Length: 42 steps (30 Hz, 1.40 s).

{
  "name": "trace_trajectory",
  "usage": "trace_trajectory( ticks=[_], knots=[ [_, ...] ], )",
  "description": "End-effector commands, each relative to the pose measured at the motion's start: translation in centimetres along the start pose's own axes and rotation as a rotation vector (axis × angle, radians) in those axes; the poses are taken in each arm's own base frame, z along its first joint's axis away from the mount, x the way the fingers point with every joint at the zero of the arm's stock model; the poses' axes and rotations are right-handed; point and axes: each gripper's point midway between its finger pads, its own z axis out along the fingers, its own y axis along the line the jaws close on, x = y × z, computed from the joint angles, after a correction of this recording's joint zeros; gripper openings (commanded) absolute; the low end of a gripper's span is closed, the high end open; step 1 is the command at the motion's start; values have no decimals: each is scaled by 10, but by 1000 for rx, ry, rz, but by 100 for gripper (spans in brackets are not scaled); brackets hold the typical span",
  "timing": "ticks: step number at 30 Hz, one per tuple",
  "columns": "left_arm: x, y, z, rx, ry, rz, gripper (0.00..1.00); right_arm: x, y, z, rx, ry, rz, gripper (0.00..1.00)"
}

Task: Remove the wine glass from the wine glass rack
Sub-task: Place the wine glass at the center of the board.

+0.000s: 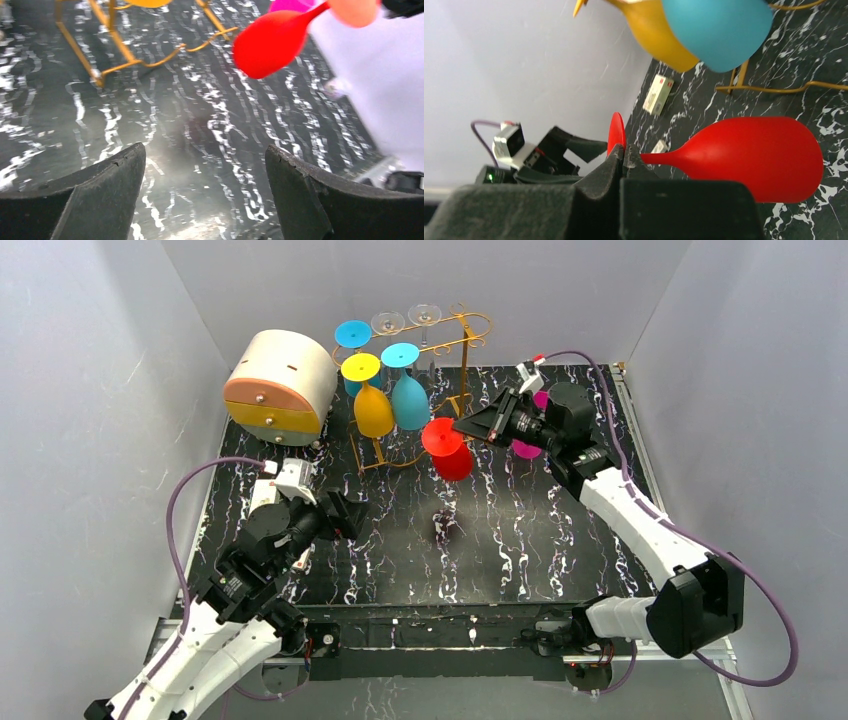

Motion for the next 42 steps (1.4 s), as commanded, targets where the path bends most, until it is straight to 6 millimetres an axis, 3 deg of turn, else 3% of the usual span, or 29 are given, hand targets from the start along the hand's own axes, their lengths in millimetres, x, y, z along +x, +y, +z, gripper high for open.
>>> trace_trajectory(
  ticks=[1,5,9,12,14,20,25,30,33,39,42],
  knots=[
    [-18,-60,-8,278,6,-127,84,13,32,-7,-173,107,-138,1],
    [-16,-91,2,406,64,-222,75,37,17,-11,-200,179,-120,1],
    [-13,-119,11,545,108,-342,74,57,16,-20,-227,230,-129,1],
    [-20,-129,13,627,45,-425,74,68,13,-27,-231,260,-145,1],
    [-22,-131,16,658,15,-467,73,75,12,-31,-239,291,-162,1],
    [0,-136,32,668,104,-483,61,88,18,-34,-302,349,-196,1],
    [3,-129,39,655,58,-537,56,98,13,-27,-312,366,-196,1],
    [11,-135,40,698,93,-560,40,109,17,-23,-354,390,-203,1],
    [19,-131,41,680,110,-580,24,108,18,-20,-358,393,-202,1],
    [15,-126,36,669,63,-558,0,114,23,-21,-402,457,-192,1],
    [17,-127,36,670,77,-544,0,118,23,-23,-409,474,-194,15]
  ],
)
